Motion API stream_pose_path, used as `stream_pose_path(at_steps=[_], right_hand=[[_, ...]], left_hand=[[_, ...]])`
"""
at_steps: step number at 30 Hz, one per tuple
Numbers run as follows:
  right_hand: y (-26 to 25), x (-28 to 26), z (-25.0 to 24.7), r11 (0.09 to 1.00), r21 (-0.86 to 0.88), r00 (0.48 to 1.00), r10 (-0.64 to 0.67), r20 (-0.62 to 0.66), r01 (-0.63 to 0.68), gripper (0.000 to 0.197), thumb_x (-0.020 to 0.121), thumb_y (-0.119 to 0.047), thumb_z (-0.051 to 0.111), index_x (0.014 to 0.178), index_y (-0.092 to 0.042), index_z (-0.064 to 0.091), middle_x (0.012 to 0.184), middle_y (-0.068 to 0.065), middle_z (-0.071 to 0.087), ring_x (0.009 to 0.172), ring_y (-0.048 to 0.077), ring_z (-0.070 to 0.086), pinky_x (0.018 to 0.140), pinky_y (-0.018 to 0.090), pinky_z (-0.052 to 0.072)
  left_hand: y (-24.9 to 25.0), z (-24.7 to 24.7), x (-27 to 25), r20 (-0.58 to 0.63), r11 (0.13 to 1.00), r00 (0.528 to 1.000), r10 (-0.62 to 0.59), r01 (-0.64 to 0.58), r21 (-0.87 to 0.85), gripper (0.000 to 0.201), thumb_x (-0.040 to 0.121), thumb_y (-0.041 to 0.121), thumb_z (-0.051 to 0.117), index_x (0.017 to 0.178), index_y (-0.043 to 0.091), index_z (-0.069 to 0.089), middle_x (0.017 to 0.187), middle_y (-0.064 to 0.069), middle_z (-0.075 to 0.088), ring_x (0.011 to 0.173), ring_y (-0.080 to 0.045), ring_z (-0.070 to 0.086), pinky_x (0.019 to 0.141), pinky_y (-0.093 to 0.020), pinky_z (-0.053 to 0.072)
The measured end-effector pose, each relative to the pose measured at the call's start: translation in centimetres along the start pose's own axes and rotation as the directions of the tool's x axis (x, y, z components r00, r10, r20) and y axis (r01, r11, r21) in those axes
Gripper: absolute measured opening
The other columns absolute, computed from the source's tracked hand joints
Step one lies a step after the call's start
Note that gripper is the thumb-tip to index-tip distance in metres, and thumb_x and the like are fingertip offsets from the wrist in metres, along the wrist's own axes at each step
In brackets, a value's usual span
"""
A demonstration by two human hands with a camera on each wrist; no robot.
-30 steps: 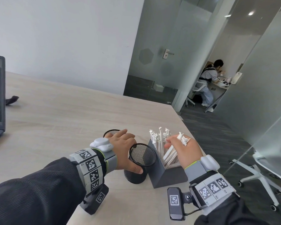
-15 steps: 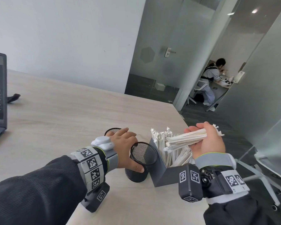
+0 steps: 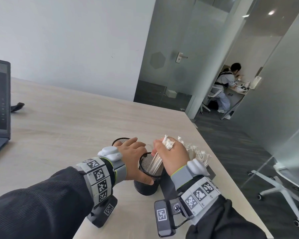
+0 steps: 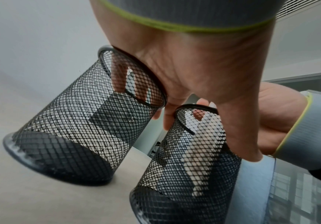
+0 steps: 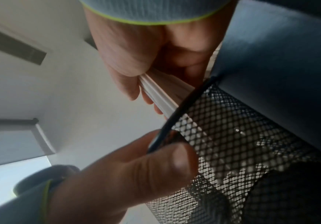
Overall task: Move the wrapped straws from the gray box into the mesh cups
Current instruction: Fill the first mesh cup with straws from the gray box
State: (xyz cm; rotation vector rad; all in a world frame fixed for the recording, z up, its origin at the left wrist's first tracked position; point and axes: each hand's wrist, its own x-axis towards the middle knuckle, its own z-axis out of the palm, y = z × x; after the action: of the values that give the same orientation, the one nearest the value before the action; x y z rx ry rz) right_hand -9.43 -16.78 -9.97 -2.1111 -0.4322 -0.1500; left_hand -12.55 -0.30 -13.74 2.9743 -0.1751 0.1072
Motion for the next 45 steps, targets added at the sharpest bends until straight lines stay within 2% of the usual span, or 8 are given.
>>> stream_pose_path(at_steps=[6,10,15,19,29,34,39,45], right_hand=[[0.6,0.2,-0.5,0.996,0.090,0.999,0.014,0.045,-0.018,0.035,0.077,-0.043,0.079,0.106,-0.029,0.065,0.091,-0.010,0.074,0.081,-0.004,0.067,0.079,0.022,0.052],[0.8,-0.2,-2.8,0.973,0.221,0.990,-0.031,-0.139,0.061,0.023,0.081,-0.042,0.070,0.094,-0.023,0.071,0.088,-0.004,0.075,0.087,0.010,0.071,0.083,0.043,0.059],[3.8,0.2,-6.8,0.998,0.064,0.949,-0.003,-0.314,0.024,0.015,0.087,-0.038,0.060,0.079,-0.027,0.067,0.076,-0.006,0.071,0.074,0.015,0.067,0.071,0.039,0.057],[6.2,0.5,-7.8,0.979,-0.154,0.982,0.111,-0.154,-0.135,0.006,0.084,-0.033,0.072,0.084,-0.028,0.068,0.082,-0.011,0.068,0.082,0.014,0.064,0.069,0.020,0.045],[5.1,0.0,-4.6,0.890,-0.430,0.987,0.156,-0.023,-0.151,0.060,0.070,-0.063,0.074,0.115,-0.027,0.059,0.104,-0.008,0.064,0.093,0.014,0.061,0.081,0.028,0.048],[5.1,-0.3,-3.9,0.857,-0.496,0.990,0.133,-0.054,-0.142,0.052,0.071,-0.067,0.068,0.101,-0.026,0.056,0.101,-0.007,0.061,0.087,0.016,0.059,0.078,0.032,0.049],[4.5,-0.6,-4.0,0.872,-0.459,0.983,0.185,-0.007,-0.167,0.055,0.075,-0.065,0.067,0.114,-0.029,0.051,0.096,-0.013,0.055,0.088,0.015,0.057,0.075,0.028,0.044],[4.0,-0.6,-4.1,0.825,-0.563,0.985,0.132,0.107,-0.049,0.040,0.083,-0.061,0.059,0.087,-0.024,0.044,0.076,-0.011,0.040,0.076,0.020,0.046,0.055,0.027,0.028]], left_hand=[[-0.1,0.2,0.0,-0.003,1.000,1.000,0.008,-0.008,-0.020,0.118,0.044,0.099,0.047,0.145,0.043,0.029,0.155,0.023,0.027,0.151,-0.012,0.009,0.117,-0.051,0.018],[-0.3,0.2,0.0,-0.008,0.999,1.000,0.014,-0.014,-0.033,0.117,0.044,0.099,0.048,0.146,0.045,0.028,0.155,0.024,0.028,0.151,-0.013,0.009,0.117,-0.053,0.017],[-0.3,0.3,0.0,-0.015,0.999,1.000,0.014,-0.015,-0.040,0.117,0.044,0.100,0.048,0.146,0.045,0.029,0.154,0.024,0.029,0.151,-0.013,0.009,0.116,-0.053,0.015],[-0.3,0.2,-0.1,-0.008,0.999,1.000,0.017,-0.018,-0.040,0.118,0.045,0.100,0.047,0.147,0.044,0.027,0.155,0.024,0.027,0.151,-0.012,0.008,0.117,-0.052,0.015],[-0.3,0.2,0.0,-0.013,0.999,1.000,0.015,-0.015,-0.033,0.119,0.043,0.101,0.045,0.147,0.046,0.027,0.155,0.025,0.027,0.151,-0.011,0.008,0.117,-0.050,0.015],[-0.3,0.2,0.0,-0.021,0.999,1.000,0.017,-0.018,-0.030,0.120,0.042,0.101,0.044,0.147,0.045,0.029,0.155,0.025,0.027,0.151,-0.011,0.008,0.117,-0.050,0.016],[-0.3,0.2,0.0,-0.020,1.000,1.000,0.022,-0.022,-0.022,0.121,0.042,0.102,0.041,0.147,0.044,0.028,0.155,0.024,0.026,0.151,-0.011,0.007,0.118,-0.049,0.016],[-0.2,0.0,-0.1,-0.004,0.999,1.000,0.022,-0.022,-0.025,0.121,0.043,0.102,0.041,0.148,0.045,0.025,0.157,0.024,0.024,0.152,-0.011,0.007,0.119,-0.050,0.015]])
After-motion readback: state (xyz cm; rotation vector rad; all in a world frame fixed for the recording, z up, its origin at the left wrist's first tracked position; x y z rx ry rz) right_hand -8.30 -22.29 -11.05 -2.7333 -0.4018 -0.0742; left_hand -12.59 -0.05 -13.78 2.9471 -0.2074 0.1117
